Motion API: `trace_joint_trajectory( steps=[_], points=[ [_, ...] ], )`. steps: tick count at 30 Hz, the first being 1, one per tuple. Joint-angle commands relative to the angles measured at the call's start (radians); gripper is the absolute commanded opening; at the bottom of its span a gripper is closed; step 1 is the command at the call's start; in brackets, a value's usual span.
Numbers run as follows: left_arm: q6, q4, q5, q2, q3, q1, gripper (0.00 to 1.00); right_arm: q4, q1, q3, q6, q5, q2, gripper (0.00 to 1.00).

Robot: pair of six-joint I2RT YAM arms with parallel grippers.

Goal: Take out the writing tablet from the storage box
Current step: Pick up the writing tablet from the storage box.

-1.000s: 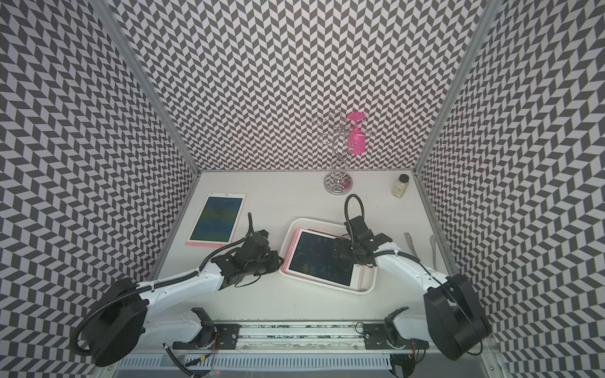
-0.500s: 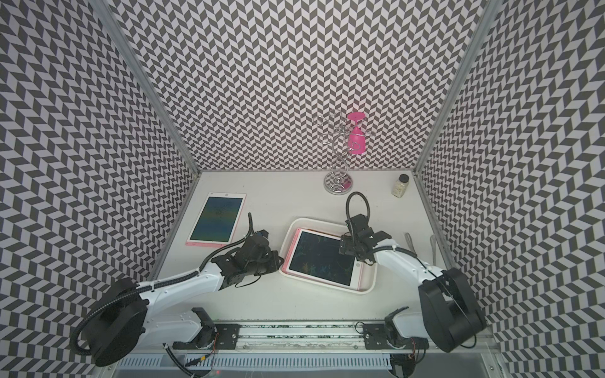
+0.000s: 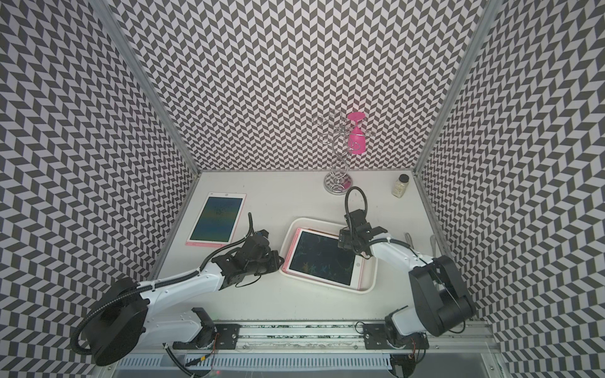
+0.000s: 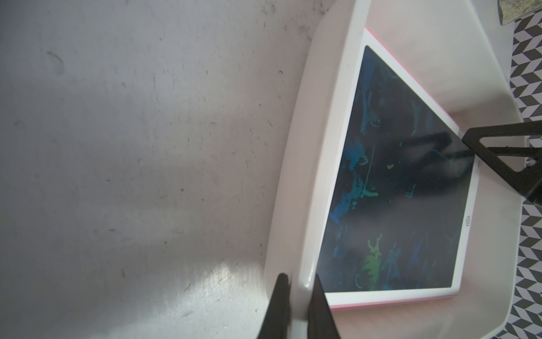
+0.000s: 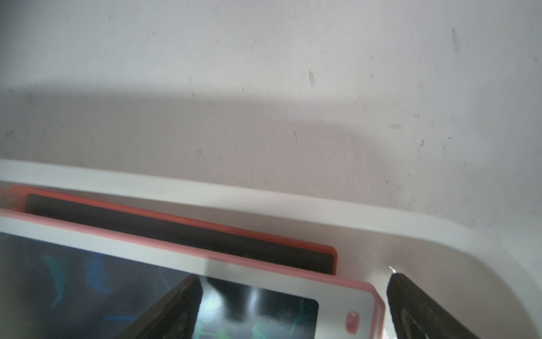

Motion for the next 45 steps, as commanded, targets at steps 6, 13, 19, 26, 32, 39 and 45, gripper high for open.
trace_joint_trajectory(
  steps=[6,13,19,26,32,39,45],
  points=[
    [-0.043,0.002,-0.001,0.034,-0.019,0.000,0.00,0.081,-0.008,0.001,-0.019,-0.065,0.008,0.99],
    [-0.041,0.023,0.005,0.056,-0.021,0.000,0.00,0.131,-0.025,-0.030,-0.040,-0.224,-0.042,1.00],
    [-0.040,0.039,0.013,0.088,-0.019,0.000,0.00,0.180,-0.056,-0.080,-0.055,-0.387,-0.127,0.99],
    [-0.040,0.047,0.011,0.101,-0.019,-0.003,0.00,0.205,-0.095,-0.106,-0.079,-0.515,-0.188,0.96],
    [-0.037,0.041,0.007,0.108,-0.009,-0.005,0.00,0.225,-0.133,-0.123,-0.082,-0.632,-0.215,0.91],
    [-0.030,0.029,-0.004,0.113,0.023,-0.014,0.00,0.236,-0.141,-0.145,-0.119,-0.689,-0.221,0.87],
    [-0.025,0.014,-0.027,0.112,0.055,-0.031,0.00,0.237,-0.141,-0.153,-0.132,-0.710,-0.229,0.81]
  ],
)
